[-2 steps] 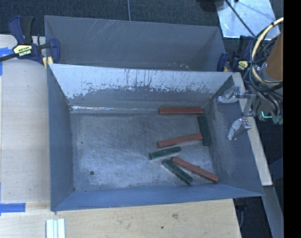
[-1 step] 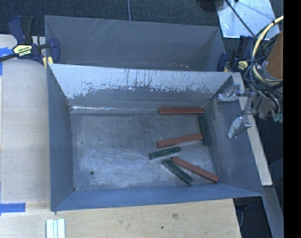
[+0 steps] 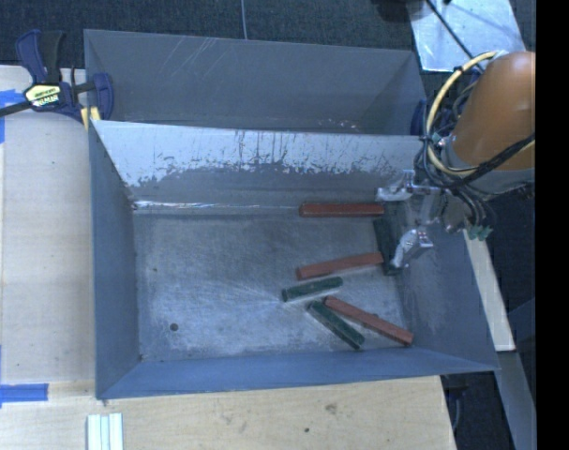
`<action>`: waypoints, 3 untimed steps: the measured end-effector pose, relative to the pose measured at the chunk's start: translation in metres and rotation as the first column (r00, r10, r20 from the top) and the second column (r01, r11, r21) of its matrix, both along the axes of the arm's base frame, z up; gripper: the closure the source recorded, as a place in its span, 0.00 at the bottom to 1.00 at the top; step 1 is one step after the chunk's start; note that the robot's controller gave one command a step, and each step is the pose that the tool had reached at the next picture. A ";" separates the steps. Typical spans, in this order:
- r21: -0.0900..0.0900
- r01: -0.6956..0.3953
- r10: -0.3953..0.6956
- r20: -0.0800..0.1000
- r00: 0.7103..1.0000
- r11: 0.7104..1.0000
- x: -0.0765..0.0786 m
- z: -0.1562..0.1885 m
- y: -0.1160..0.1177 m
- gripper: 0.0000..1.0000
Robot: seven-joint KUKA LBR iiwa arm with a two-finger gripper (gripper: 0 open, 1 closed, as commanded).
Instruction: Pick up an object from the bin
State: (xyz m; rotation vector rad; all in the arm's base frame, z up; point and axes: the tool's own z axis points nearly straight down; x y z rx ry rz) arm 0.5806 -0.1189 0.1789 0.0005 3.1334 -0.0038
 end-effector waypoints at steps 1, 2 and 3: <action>0.001 -0.150 0.150 -0.004 0.989 0.989 0.034 -0.019 0.038 0.00; 0.003 0.155 -0.155 -0.006 0.988 0.988 0.033 -0.047 0.009 0.00; 0.000 0.101 -0.101 0.000 0.995 0.995 0.029 -0.060 0.014 0.00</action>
Offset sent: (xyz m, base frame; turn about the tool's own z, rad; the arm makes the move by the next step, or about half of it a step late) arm 0.0322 0.0072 -0.0495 0.1572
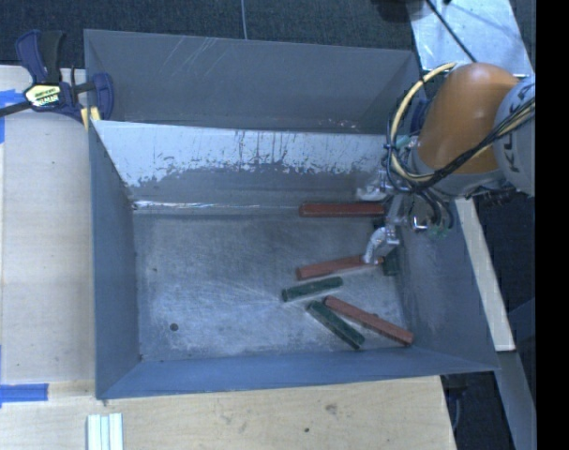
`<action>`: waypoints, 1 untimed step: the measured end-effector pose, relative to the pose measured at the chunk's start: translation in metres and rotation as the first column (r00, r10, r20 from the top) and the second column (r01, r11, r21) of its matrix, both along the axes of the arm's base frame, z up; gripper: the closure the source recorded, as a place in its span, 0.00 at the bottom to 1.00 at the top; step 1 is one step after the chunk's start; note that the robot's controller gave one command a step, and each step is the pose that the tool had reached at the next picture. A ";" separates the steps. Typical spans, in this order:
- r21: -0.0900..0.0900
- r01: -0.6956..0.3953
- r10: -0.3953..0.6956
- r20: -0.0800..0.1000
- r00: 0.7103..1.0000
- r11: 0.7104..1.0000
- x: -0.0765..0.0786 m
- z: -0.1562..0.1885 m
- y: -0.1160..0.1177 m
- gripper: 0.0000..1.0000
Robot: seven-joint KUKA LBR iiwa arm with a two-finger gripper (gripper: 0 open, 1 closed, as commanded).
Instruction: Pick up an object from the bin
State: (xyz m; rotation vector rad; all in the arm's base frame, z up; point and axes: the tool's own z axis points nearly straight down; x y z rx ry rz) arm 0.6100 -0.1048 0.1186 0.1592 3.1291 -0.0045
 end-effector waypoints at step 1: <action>-0.001 0.039 -0.039 0.002 0.999 0.999 -0.012 -0.041 0.020 1.00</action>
Offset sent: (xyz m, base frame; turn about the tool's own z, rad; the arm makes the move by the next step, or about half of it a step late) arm 0.0000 0.0000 0.0000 0.0000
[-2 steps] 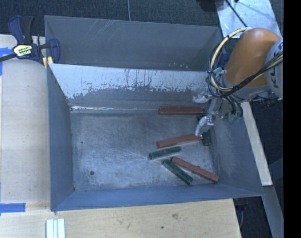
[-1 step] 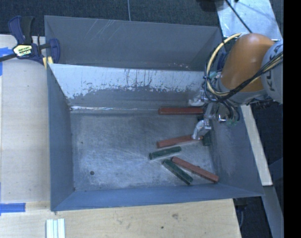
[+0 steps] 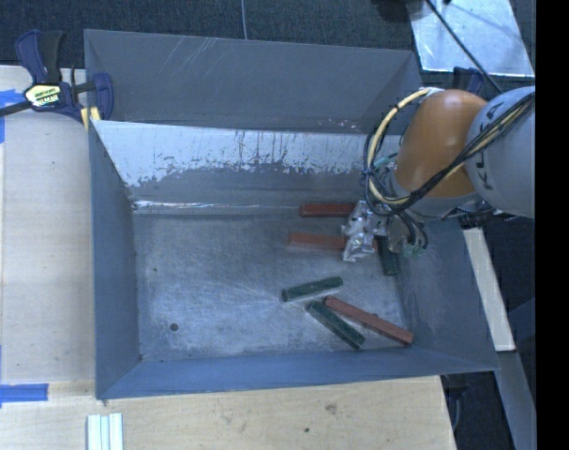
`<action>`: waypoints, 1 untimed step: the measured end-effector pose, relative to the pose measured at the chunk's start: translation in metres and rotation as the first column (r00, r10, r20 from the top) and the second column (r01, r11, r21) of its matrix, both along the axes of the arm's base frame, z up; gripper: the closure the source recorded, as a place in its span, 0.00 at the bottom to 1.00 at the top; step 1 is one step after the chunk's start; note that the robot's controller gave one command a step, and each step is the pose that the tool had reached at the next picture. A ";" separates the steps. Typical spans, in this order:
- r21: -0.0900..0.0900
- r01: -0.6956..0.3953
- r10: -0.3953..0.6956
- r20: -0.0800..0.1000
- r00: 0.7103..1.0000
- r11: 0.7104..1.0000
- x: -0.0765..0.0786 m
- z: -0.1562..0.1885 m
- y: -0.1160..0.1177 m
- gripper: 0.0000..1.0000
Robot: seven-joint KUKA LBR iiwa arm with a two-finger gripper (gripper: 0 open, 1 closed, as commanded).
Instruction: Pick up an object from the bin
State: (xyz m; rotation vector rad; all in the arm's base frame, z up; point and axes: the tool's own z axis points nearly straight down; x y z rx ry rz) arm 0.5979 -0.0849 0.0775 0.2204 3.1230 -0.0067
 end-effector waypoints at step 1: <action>0.000 -0.001 0.001 0.000 1.000 1.000 0.000 0.000 0.000 1.00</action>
Offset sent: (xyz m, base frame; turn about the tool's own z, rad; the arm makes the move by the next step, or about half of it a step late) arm 0.0000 0.0001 0.0256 0.0000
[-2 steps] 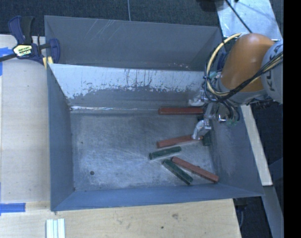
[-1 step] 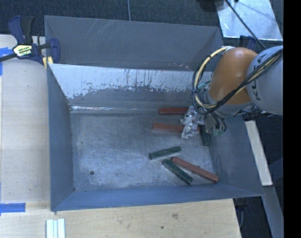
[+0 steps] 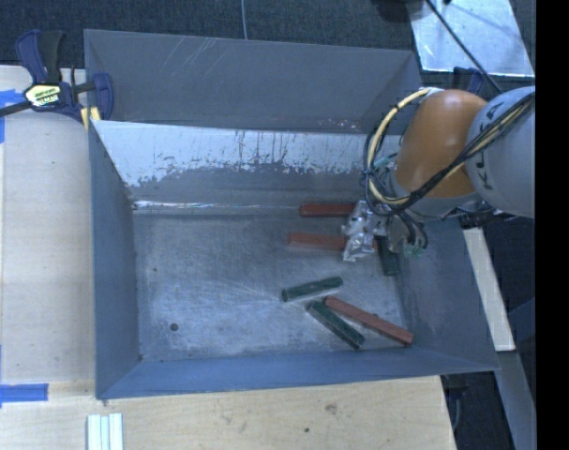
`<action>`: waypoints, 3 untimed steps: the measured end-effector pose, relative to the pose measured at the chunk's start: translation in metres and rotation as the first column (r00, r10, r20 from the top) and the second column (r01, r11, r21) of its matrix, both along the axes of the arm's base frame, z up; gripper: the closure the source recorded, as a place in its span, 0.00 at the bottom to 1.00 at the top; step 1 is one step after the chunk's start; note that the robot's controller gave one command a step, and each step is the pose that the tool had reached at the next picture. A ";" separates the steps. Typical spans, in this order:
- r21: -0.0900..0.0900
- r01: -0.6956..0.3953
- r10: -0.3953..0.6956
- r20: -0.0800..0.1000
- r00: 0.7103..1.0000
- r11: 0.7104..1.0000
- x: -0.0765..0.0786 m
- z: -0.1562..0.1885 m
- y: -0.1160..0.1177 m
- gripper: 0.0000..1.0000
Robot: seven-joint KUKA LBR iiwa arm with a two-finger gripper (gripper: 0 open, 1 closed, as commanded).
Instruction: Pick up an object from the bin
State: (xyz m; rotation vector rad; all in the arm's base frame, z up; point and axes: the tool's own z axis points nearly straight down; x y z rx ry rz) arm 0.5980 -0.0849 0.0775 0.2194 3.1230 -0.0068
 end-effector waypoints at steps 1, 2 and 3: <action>0.000 0.000 0.000 -0.001 1.000 1.000 0.000 0.002 0.000 1.00; 0.003 0.000 0.000 -0.005 1.000 1.000 -0.001 0.009 0.001 1.00; 0.005 -0.001 0.001 -0.011 1.000 1.000 -0.003 0.020 0.001 1.00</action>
Offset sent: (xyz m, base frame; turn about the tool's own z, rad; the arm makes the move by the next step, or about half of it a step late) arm 0.0000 -0.0002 0.0298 0.0000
